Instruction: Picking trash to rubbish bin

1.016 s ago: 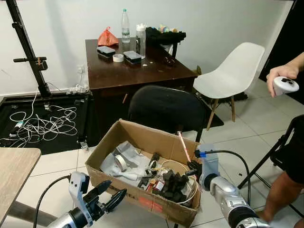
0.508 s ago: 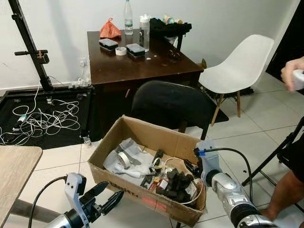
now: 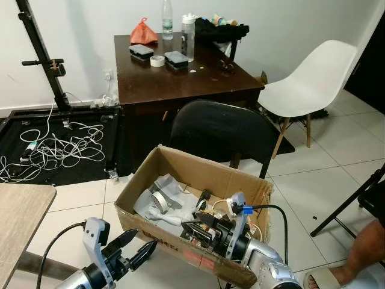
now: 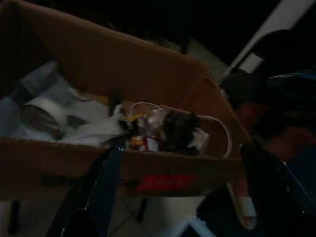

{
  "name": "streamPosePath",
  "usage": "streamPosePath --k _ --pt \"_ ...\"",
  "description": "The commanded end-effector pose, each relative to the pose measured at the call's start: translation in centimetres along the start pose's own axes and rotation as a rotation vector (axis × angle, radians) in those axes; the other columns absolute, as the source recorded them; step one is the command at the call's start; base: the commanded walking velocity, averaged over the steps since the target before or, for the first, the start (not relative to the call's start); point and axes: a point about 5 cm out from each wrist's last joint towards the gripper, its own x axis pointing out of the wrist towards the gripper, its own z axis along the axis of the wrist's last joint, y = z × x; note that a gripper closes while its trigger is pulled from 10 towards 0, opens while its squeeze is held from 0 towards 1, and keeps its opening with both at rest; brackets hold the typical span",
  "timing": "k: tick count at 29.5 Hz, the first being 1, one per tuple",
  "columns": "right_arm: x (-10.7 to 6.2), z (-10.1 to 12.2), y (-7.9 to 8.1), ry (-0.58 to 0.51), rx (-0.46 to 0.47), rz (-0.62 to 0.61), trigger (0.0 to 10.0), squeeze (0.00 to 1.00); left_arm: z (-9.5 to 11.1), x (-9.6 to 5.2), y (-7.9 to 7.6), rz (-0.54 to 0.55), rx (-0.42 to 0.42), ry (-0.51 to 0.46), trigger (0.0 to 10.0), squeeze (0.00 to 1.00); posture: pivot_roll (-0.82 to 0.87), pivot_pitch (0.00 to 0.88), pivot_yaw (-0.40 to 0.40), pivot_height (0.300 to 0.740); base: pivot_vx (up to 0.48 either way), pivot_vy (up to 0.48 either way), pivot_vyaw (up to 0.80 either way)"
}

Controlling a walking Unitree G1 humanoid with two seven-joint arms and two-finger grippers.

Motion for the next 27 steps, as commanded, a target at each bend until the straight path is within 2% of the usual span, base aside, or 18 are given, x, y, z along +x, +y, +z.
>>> streamPosePath --k 1,5,7,8,10,13,14,16,18,20,22,23,27 --pt "-0.1 -1.4 0.9 0.053 0.038 0.074 10.0 0.0 -1.2 -0.7 0.3 0.035 -0.014 0.066 10.0 0.0 -0.06 0.177 0.019 0.74 0.0 0.0 0.0" --pt "-0.1 -1.9 1.0 0.085 0.029 0.082 10.0 0.0 -1.7 -0.9 0.5 0.052 -0.032 0.084 10.0 0.0 -0.06 0.171 0.022 0.74 0.0 0.0 0.0" --pt "0.0 -3.0 0.8 0.169 0.006 0.053 10.0 0.0 -3.0 -1.7 1.1 0.116 -0.078 0.139 10.0 0.0 -0.06 0.156 0.032 0.74 -0.142 0.0 0.0" --pt "0.0 -3.0 0.8 0.169 0.006 0.053 10.0 0.0 -3.0 -1.7 1.1 0.116 -0.078 0.139 10.0 0.0 -0.06 0.156 0.032 0.74 -0.285 0.0 0.0" --pt "-0.3 -4.1 0.7 0.241 -0.007 0.013 10.0 0.0 -4.2 -2.8 1.7 0.183 -0.117 0.185 10.0 0.0 -0.05 0.151 0.032 0.74 -0.317 0.0 0.0" --pt "-0.4 -4.5 0.7 0.258 0.001 -0.001 10.0 0.0 -4.5 -3.2 1.9 0.203 -0.13 0.197 10.0 0.0 -0.05 0.148 0.031 0.74 -0.326 0.0 0.0" --pt "-1.3 -6.0 0.5 0.311 0.039 -0.064 10.0 0.0 -5.3 -4.1 1.9 0.23 -0.156 0.226 10.0 0.0 -0.04 0.135 0.029 0.74 -0.356 0.0 0.0" --pt "-1.6 -6.6 0.4 0.332 0.052 -0.091 10.0 0.0 -5.6 -4.4 1.9 0.238 -0.162 0.237 10.0 0.0 -0.04 0.135 0.029 0.74 -0.356 0.0 0.0" --pt "-2.6 -8.1 0.1 0.399 0.068 -0.166 10.0 0.0 -6.1 -4.9 2.0 0.262 -0.176 0.25 10.0 0.0 -0.03 0.126 0.026 0.74 -0.356 0.0 0.0" --pt "-2.8 -8.4 0.1 0.418 0.07 -0.184 10.0 0.0 -6.2 -5.0 2.0 0.269 -0.18 0.251 10.0 0.0 -0.02 0.122 0.025 0.74 -0.356 0.0 0.0" --pt "-3.9 -9.9 -0.1 0.488 0.071 -0.277 10.0 0.0 -6.6 -5.4 2.2 0.3 -0.188 0.269 10.0 0.0 -0.02 0.117 0.022 0.74 -0.349 0.0 0.0" --pt "-3.9 -9.9 -0.1 0.488 0.071 -0.277 10.0 0.0 -6.6 -5.4 2.2 0.3 -0.188 0.269 10.0 0.0 -0.02 0.117 0.022 0.74 -0.349 0.0 0.0" --pt "-5.9 -12.2 0.0 0.601 0.064 -0.398 10.0 0.0 -7.7 -6.5 2.1 0.342 -0.226 0.301 10.0 0.0 -0.01 0.111 0.02 0.74 -0.345 0.0 0.0"
